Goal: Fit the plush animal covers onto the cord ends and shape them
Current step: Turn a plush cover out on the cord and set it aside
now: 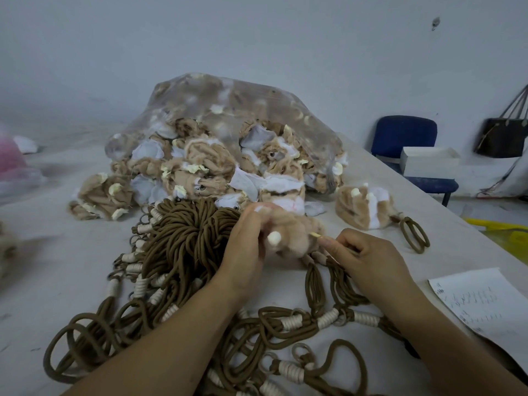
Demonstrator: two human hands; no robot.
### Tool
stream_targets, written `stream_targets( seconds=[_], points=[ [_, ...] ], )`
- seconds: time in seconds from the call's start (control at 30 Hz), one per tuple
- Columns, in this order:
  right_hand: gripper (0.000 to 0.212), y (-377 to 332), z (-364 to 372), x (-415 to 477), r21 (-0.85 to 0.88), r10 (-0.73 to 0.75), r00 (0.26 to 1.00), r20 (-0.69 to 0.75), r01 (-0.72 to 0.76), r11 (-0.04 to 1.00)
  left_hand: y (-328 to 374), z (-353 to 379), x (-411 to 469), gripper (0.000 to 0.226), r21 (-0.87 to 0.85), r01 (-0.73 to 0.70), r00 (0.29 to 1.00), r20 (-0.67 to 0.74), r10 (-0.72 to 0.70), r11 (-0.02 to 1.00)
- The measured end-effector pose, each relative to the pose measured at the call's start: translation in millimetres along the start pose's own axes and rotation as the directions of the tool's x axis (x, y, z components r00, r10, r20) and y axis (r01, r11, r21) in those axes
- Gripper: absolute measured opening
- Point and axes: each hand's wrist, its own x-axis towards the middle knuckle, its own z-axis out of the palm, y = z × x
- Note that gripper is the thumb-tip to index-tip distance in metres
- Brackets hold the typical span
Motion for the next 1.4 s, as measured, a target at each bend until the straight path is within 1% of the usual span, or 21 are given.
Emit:
stream_targets(
  seconds=[0.07, 0.13, 0.27, 0.4, 0.5, 0.6, 0.67, 0.73, 0.83, 0.93, 1.13, 1.23, 1.27, 1.33, 1.4],
  points=[
    [0.057, -1.1, 1.3, -0.9, -0.017, -0.015, 1.000, -0.003, 0.015, 1.000, -0.1, 1.3, -0.5, 0.032, -0.007, 0.025, 1.000, -0.017, -0.025, 1.000],
    [0.057, -1.4, 2.4, -1.3, -0.033, -0.018, 1.000, 0.002, 0.018, 0.999, 0.5, 1.2, 0.6, 0.028, 0.002, 0.029, 0.999, -0.039, -0.029, 1.000],
    [0.054, -0.4, 3.6, -1.9, -0.048, -0.014, 1.000, -0.002, 0.014, 0.999, 2.2, 0.0, 2.2, 0.028, 0.093, -0.002, 0.996, -0.089, 0.010, 0.996],
    [0.057, -0.4, -0.1, -1.1, -0.142, -0.017, 1.000, -0.022, 0.014, 0.990, 3.6, -1.8, 2.7, 0.033, 0.123, -0.067, 0.991, -0.105, 0.080, 0.990],
    [0.055, -2.4, 0.2, -0.8, -0.170, -0.053, 0.998, -0.028, 0.047, 0.984, 3.0, -0.8, 1.4, 0.035, 0.171, -0.111, 0.990, -0.068, 0.124, 0.979],
    [0.054, -3.1, 2.7, -2.3, -0.131, -0.110, 0.993, -0.047, 0.103, 0.986, 0.7, 2.5, -1.5, 0.036, 0.253, -0.204, 0.978, 0.001, 0.211, 0.946],
    [0.053, -3.3, 3.4, -2.5, -0.062, -0.105, 0.993, -0.056, 0.101, 0.993, -0.1, 3.2, -1.6, 0.035, 0.258, -0.234, 0.971, 0.016, 0.238, 0.937],
    [0.052, -2.8, 4.2, -2.4, -0.019, -0.090, 0.995, -0.043, 0.089, 0.996, -0.9, 1.9, 0.1, 0.035, 0.240, -0.225, 0.973, 0.010, 0.229, 0.944],
    [0.051, -2.5, 4.0, -1.1, -0.015, -0.086, 0.996, -0.018, 0.086, 0.996, -1.6, -1.9, 2.6, 0.036, 0.186, -0.182, 0.982, -0.011, 0.187, 0.966],
    [0.052, -1.1, 1.2, -0.8, -0.008, -0.062, 0.998, -0.011, 0.062, 0.998, -0.1, -3.1, 2.7, 0.035, 0.181, -0.145, 0.988, -0.023, 0.151, 0.973],
    [0.050, -3.2, 0.0, -2.2, 0.086, -0.020, 1.000, 0.004, 0.019, 0.996, 6.4, 0.1, 0.1, 0.030, 0.259, -0.174, 0.981, -0.041, 0.191, 0.950],
    [0.049, -4.7, 1.8, -2.6, 0.151, -0.008, 1.000, 0.017, 0.006, 0.988, 5.9, -2.3, -2.9, 0.030, 0.368, -0.217, 0.972, 0.000, 0.234, 0.904],
    [0.050, -4.8, 1.9, -2.8, 0.163, -0.005, 1.000, 0.020, 0.001, 0.987, 5.1, -2.2, -3.9, 0.030, 0.380, -0.216, 0.972, -0.003, 0.234, 0.900],
    [0.052, -5.0, 0.7, -2.4, 0.156, -0.003, 1.000, 0.026, -0.001, 0.988, 6.5, 0.1, -5.3, 0.030, 0.358, -0.189, 0.979, -0.009, 0.206, 0.914],
    [0.054, -5.2, -0.7, -1.9, 0.119, -0.013, 0.999, 0.041, 0.008, 0.993, 7.9, 1.6, -4.7, 0.029, 0.382, -0.210, 0.974, 0.005, 0.225, 0.900]
  ],
)
